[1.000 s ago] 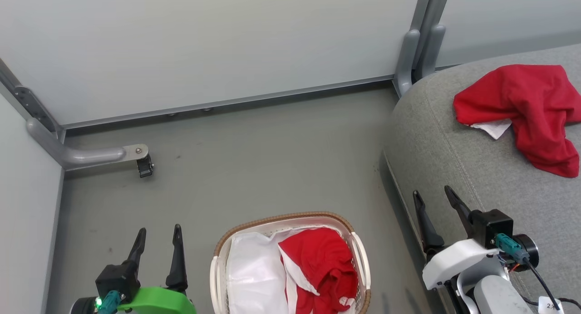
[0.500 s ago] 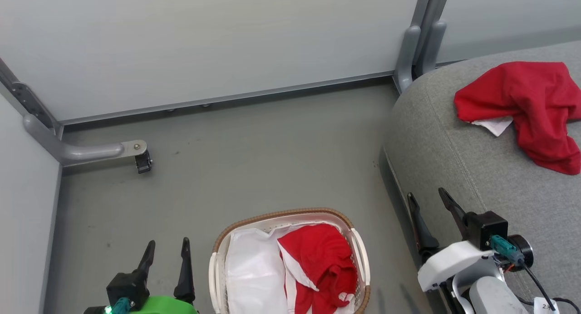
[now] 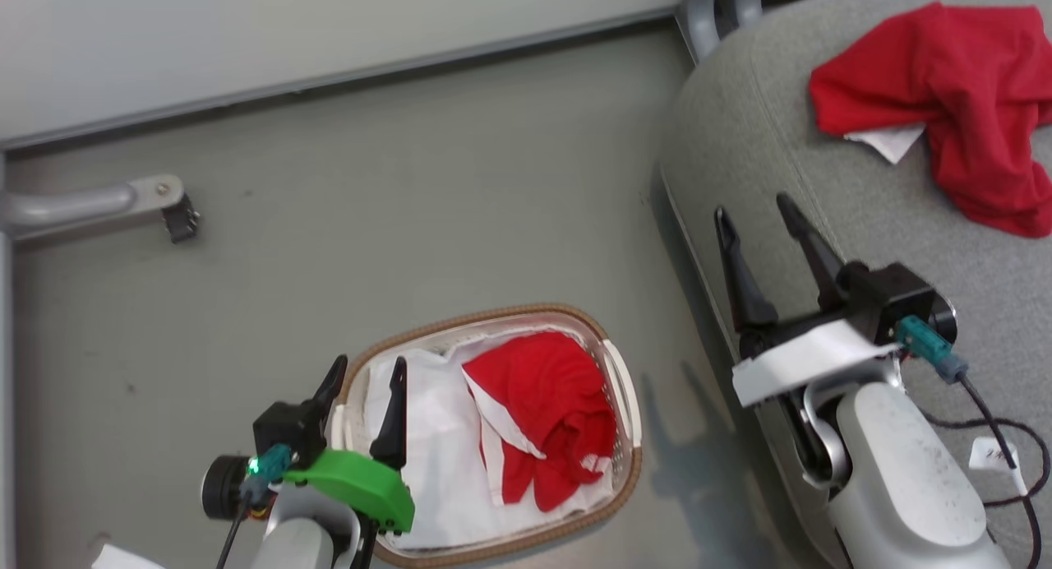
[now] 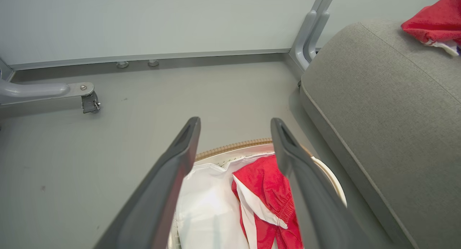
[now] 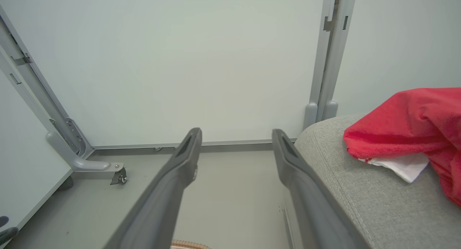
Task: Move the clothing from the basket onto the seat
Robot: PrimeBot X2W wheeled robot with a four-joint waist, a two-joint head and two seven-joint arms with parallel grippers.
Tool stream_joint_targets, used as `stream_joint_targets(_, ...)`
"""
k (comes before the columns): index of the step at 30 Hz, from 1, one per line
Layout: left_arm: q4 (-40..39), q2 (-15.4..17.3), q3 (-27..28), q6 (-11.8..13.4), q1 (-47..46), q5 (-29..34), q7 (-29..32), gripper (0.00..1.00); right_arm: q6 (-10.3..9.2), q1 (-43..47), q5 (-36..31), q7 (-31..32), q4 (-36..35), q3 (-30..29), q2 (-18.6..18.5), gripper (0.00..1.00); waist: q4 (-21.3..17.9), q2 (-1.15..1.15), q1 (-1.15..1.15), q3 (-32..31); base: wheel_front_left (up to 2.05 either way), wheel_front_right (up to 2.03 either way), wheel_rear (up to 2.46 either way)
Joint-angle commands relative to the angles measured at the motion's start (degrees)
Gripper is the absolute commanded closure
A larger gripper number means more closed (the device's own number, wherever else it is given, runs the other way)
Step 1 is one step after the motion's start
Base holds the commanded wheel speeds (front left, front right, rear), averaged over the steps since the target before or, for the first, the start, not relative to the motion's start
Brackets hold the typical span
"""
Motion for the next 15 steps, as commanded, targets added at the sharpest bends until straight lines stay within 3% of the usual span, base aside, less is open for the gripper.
stream_joint_targets(1,0.97,0.27,-0.58,-0.10,-2.41,-0.21,-0.06,0.00,-0.08,-1.56,0.66,0.00,-0.91,0.17,-0.23,0.00,-4.53,0.00,0.00,7.11,0.00,0.00,0.00)
stream_joint_targets(15,14.35,0.32,-5.03,-0.88,-15.31,-2.84,-0.06,0.00,-0.08,-9.34,5.18,-0.01,-9.34,2.91,0.15,0.00,-10.59,0.00,0.00,19.98,0.00,0.00,0.00)
